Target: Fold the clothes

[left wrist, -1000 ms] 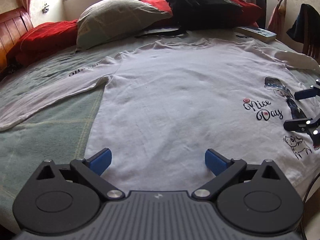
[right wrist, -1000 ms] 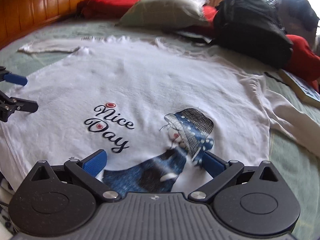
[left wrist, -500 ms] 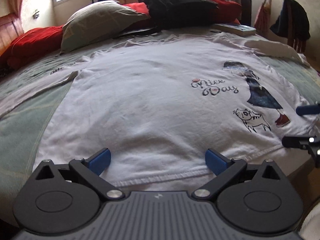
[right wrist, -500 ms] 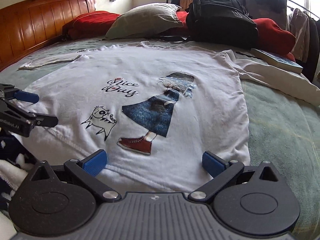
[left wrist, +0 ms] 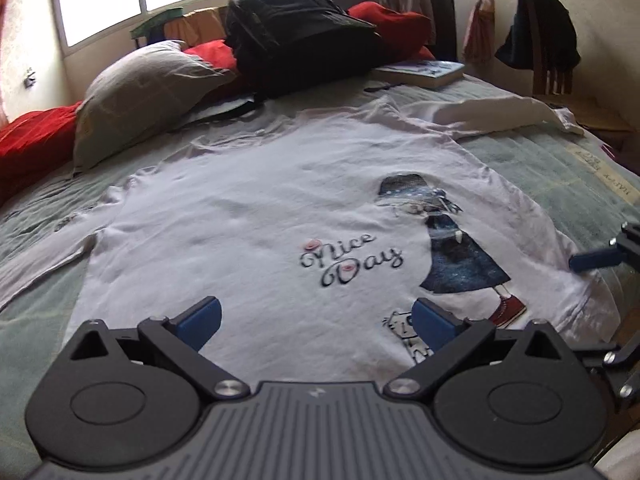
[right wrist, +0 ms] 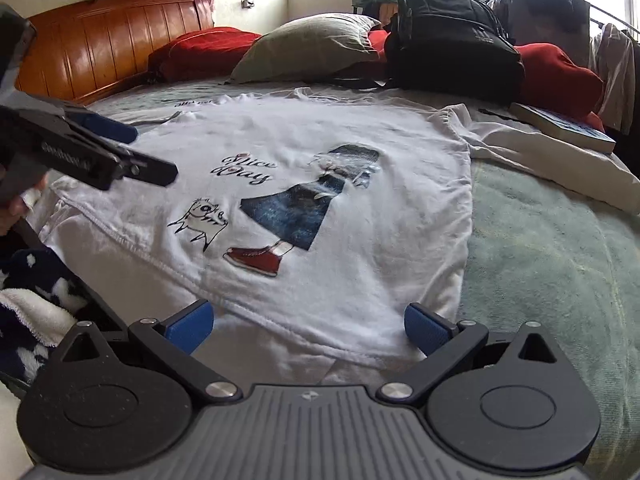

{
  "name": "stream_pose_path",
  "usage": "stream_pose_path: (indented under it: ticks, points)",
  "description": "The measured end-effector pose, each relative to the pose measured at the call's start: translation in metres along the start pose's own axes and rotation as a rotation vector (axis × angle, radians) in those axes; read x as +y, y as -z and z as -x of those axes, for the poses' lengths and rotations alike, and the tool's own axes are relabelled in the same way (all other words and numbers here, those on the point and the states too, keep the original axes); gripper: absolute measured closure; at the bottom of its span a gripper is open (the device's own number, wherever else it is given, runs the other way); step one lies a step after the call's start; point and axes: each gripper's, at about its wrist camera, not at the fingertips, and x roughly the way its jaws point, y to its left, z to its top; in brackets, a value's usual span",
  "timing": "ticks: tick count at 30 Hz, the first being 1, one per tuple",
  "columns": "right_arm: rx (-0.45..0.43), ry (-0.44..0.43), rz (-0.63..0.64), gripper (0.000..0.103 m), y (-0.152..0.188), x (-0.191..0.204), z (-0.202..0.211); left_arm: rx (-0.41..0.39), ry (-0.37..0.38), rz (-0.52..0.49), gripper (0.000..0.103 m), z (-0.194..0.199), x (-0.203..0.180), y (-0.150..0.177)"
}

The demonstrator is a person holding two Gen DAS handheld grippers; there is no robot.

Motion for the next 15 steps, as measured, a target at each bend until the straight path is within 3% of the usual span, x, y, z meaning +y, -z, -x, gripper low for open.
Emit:
stream_pose_path:
  ticks: [6, 8, 15]
  points:
    - [-0.086, 0.120, -0.154, 0.000, -0.019, -0.071, 0.021, 0.043, 0.054, 0.032, 0.001, -0.033, -0.020, 0.006]
    - [-0.087, 0.167, -0.219, 0.000, -0.019, -0.099, 0.022, 0.021, 0.063, 0.061, 0.001, -0.033, -0.020, 0.012]
    - [-0.067, 0.202, -0.417, 0.000, -0.010, -0.182, 0.008, -0.008, -0.010, 0.012, 0.001, -0.015, -0.037, 0.015]
